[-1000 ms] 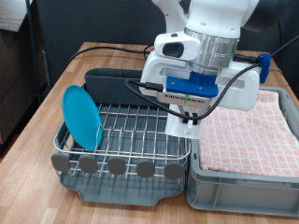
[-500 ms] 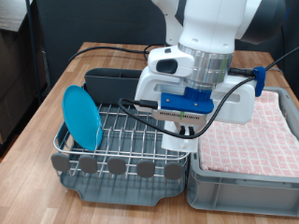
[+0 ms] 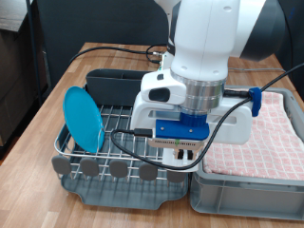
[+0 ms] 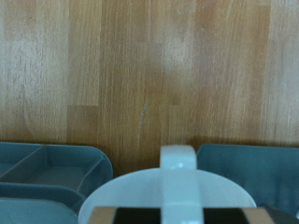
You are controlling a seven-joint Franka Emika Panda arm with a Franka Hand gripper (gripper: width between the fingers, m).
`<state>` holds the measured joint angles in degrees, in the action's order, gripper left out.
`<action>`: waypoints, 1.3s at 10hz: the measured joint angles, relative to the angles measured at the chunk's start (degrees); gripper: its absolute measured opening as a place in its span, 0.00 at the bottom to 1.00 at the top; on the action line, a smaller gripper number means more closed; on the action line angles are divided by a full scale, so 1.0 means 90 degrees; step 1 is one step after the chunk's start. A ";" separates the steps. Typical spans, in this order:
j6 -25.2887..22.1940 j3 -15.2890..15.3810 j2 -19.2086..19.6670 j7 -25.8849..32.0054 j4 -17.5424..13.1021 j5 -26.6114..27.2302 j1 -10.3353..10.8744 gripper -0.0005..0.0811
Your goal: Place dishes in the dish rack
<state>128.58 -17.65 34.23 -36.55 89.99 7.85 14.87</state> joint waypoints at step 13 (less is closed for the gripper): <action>-0.0126 0.0163 0.0650 0.0115 -0.0359 0.0113 -0.0156 0.58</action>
<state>127.44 -16.18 40.08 -35.51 86.76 8.86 13.46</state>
